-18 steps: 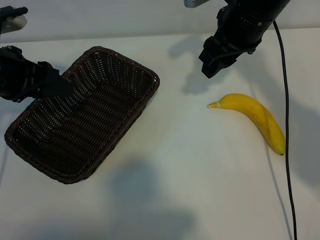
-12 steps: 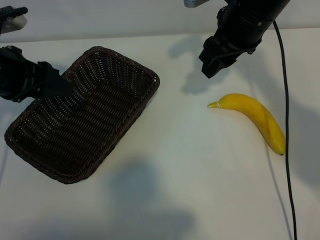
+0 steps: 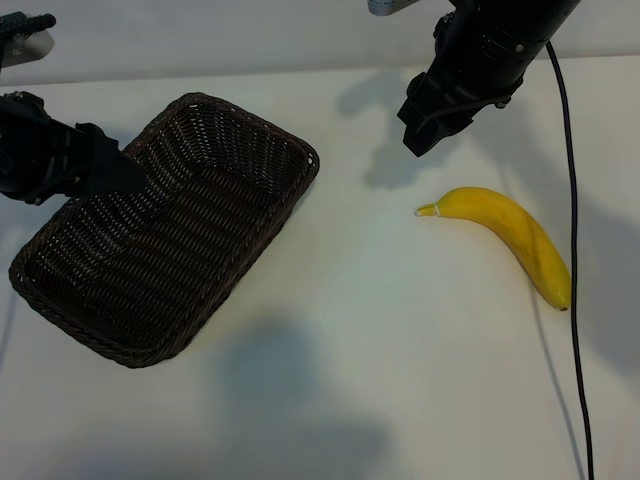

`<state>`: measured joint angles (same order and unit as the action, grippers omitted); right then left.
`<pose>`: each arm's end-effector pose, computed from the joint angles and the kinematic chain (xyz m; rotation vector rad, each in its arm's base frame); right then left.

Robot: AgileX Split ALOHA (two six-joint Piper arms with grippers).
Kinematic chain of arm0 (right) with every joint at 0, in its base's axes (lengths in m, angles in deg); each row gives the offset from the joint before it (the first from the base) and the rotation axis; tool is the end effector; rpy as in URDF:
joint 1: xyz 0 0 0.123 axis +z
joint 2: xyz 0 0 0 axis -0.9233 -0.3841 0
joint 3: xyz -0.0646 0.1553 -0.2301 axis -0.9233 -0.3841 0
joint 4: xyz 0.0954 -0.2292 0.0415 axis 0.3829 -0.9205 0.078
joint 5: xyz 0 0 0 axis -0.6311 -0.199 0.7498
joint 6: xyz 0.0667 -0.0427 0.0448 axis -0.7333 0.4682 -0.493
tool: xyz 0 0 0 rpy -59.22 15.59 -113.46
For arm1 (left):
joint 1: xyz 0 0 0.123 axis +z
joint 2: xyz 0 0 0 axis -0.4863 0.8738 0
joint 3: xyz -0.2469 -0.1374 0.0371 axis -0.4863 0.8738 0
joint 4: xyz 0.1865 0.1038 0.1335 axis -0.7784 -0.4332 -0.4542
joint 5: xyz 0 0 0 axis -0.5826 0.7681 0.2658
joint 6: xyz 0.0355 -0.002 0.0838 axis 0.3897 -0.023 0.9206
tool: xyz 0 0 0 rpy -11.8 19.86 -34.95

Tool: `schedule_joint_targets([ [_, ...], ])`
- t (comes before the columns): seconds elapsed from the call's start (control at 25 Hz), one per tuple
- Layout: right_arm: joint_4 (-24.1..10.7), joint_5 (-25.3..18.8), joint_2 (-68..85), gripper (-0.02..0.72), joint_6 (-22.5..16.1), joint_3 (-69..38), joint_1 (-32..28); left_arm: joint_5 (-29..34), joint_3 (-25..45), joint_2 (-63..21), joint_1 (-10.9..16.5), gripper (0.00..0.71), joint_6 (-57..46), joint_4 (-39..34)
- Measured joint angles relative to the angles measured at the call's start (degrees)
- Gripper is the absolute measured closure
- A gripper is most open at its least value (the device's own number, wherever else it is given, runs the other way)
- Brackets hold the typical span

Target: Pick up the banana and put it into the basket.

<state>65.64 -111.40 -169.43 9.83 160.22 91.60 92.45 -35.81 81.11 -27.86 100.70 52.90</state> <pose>0.3538 0.1862 0.2971 -1.0415 2.6548 0.4228 0.2795 -0.0332 0.2787 0.1856 2.5537 -0.5551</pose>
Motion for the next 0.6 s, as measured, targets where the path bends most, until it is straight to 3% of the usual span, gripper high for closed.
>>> schedule_joint_targets([
  [0.6, 0.1, 0.0, 0.0, 0.177, 0.0, 0.0, 0.0, -1.8, 0.0, 0.0, 0.0, 0.172, -0.9, -0.2],
])
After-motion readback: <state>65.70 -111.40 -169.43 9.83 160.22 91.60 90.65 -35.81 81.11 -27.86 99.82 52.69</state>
